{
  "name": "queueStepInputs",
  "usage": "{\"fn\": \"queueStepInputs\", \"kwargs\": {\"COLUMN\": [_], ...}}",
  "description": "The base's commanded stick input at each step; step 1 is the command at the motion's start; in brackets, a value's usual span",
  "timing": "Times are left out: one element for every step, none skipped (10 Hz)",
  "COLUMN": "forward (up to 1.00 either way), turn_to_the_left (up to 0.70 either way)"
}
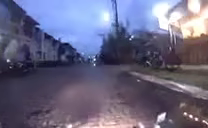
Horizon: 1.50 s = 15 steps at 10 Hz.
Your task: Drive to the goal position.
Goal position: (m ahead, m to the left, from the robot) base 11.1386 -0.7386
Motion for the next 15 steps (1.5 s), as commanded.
{"fn": "queueStepInputs", "kwargs": {"forward": [0.5,0.5,0.5,0.5,0.5,0.5,0.5,0.5,0.5,0.5,0.5,0.5,0.5,0.5,0.5], "turn_to_the_left": [0.0,0.0,0.0,0.0,0.0,0.0,0.0,0.0,0.0,0.0,0.0,0.0,0.0,0.0,0.0]}}
